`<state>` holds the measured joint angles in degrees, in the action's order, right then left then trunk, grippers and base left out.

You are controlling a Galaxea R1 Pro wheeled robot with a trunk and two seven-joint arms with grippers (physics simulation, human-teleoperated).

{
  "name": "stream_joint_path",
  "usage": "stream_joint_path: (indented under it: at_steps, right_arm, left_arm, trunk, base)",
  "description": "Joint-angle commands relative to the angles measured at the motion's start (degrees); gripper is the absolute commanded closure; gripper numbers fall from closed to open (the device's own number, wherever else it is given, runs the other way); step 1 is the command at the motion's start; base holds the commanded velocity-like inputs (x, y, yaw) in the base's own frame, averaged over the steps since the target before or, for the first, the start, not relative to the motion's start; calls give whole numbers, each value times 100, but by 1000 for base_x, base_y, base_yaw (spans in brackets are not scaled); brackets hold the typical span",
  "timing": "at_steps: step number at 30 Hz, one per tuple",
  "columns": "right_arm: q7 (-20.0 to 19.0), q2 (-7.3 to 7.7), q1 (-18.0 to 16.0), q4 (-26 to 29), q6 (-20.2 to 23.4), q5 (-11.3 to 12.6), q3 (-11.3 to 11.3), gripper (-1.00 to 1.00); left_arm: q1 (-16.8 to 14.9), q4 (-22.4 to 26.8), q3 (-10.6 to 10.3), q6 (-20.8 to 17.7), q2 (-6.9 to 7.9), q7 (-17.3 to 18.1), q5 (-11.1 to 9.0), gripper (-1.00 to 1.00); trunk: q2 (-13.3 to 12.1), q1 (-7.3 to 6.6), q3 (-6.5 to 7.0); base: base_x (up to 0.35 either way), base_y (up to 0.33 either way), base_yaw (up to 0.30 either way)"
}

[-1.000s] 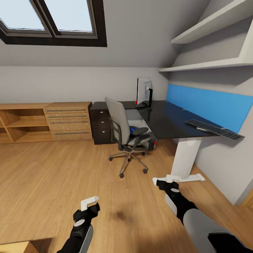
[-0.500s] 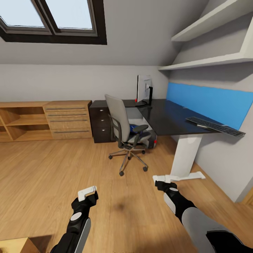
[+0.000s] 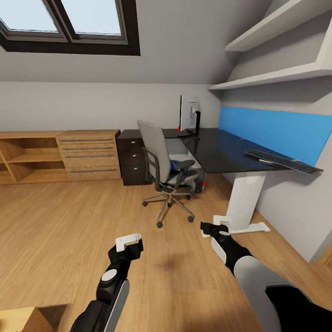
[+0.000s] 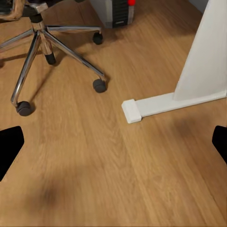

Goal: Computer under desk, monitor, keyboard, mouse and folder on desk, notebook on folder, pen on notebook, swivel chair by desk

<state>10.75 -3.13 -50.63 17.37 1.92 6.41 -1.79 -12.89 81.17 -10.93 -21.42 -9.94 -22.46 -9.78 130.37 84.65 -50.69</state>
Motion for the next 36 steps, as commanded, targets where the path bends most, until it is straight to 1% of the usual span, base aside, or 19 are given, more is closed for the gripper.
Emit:
stream_joint_path:
  at_steps: [1,2,3,5,6,8,9,10,11,12,13,14,15,17,20,21,24,33,36]
  right_arm:
    - [27,-6,-38,8,18,56,-22,-100]
    - [30,-11,-66,7,17,54,-24,-100]
    - [31,-18,-105,-2,11,50,-27,-100]
    - [30,-29,-130,-10,4,51,-27,-100]
    - [25,-48,-147,-11,3,52,-24,-100]
    - [24,-67,-157,-9,2,54,-20,-100]
    - [24,-82,-164,-8,2,57,-16,-100]
    - [24,-86,-166,-9,2,58,-14,-100]
    - [15,-88,-166,-7,1,56,-8,-100]
    - [11,-85,-166,-7,1,57,-8,-100]
    - [3,-81,-167,-5,-2,59,-7,-100]
    - [0,-80,-167,-3,-3,60,-7,-100]
    - [-4,-79,-165,-1,-5,60,-6,-100]
    - [-7,-88,-163,2,-6,59,-12,-100]
    - [-9,-94,-160,5,-9,56,-25,-100]
    - [-10,-97,-159,10,-8,55,-32,-100]
    - [-17,-100,-158,18,-13,53,-38,-100]
    - [-28,-100,-158,26,-8,46,-52,-100]
    - [-29,-105,-158,14,-8,44,-50,-100]
  left_arm:
    - [-4,49,-20,-79,2,-47,-153,-100]
    - [-3,75,-36,-123,0,-49,-250,-100]
    - [0,108,-124,-185,-4,-55,-397,-100]
    - [2,139,-308,-224,14,-61,-471,-100]
    - [3,162,-517,-250,71,-66,-500,-100]
    - [4,183,-674,-265,159,-74,-517,-100]
    - [5,207,-776,-275,266,-93,-529,-100]
    - [5,225,-811,-279,322,-107,-534,-100]
    - [5,372,-864,-300,547,-182,-558,-100]
    - [5,393,-833,-303,583,-190,-567,-100]
    - [5,424,-698,-311,642,-199,-602,-100]
    - [5,437,-600,-313,664,-201,-627,-100]
    - [6,470,-393,-317,689,-198,-684,-100]
    - [6,538,-167,-325,712,-194,-747,-100]
    - [6,604,-45,-331,725,-191,-780,-100]
    - [6,642,17,-334,735,-192,-797,-100]
    - [6,667,65,-339,744,-198,-810,-100]
    - [6,648,81,-337,748,-213,-793,-100]
    - [6,646,82,-337,748,-215,-789,-100]
  trunk:
    - [44,22,-25]
    - [84,44,-43]
    - [124,66,-61]
    - [204,110,-97]
    - [244,132,-115]
    - [325,176,-150]
    - [365,198,-168]
    - [405,219,-186]
    - [445,241,-204]
    - [485,263,-222]
    - [525,285,-240]
    - [565,307,-258]
    - [605,329,-276]
    - [686,373,-312]
    - [806,439,-366]
    - [806,439,-366]
    - [806,439,-366]
    - [806,439,-366]
    - [806,439,-366]
  base:
    - [0,0,0]
    - [0,0,0]
    - [0,0,0]
    - [0,0,0]
    - [0,0,0]
    - [0,0,0]
    - [0,0,0]
    - [0,0,0]
    - [0,0,0]
    - [0,0,0]
    - [0,0,0]
    - [0,0,0]
    - [0,0,0]
    - [0,0,0]
    - [0,0,0]
    - [0,0,0]
    - [0,0,0]
    - [3,0,0]
    - [151,0,0]
